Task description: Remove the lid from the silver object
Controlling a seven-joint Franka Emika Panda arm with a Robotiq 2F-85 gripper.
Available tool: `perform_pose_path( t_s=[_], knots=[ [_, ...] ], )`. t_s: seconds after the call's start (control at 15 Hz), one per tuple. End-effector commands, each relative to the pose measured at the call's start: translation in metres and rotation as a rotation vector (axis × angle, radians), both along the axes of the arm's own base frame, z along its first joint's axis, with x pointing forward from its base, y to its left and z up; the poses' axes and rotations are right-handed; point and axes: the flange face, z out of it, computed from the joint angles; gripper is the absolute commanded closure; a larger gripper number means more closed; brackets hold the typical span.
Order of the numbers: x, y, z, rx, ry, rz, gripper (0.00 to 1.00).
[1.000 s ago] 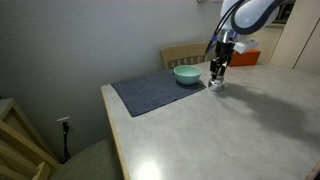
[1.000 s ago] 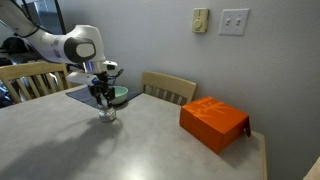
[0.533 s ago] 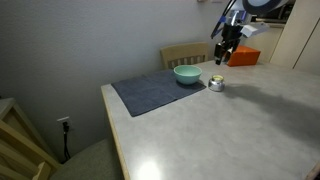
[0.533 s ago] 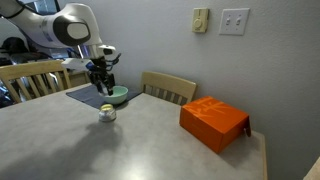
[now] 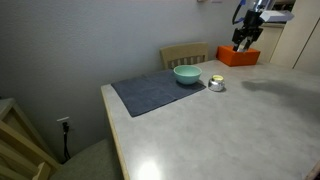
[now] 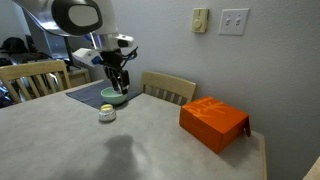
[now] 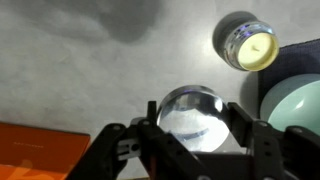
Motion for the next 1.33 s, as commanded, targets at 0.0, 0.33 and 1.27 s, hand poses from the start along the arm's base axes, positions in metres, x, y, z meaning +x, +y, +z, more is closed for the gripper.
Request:
perform_pose_path(
  t_s=[0.0,0.33,1.27],
  knots=[
    [-0.003,-0.024,-0.02,0.018,0.035,-0.047,0.56],
    [0.008,-0.023,-0.071,-0.019,0.128,-0.046,0.56],
    [0.051,0.018,-0.148,-0.071,0.094,0.062,0.56]
  ],
)
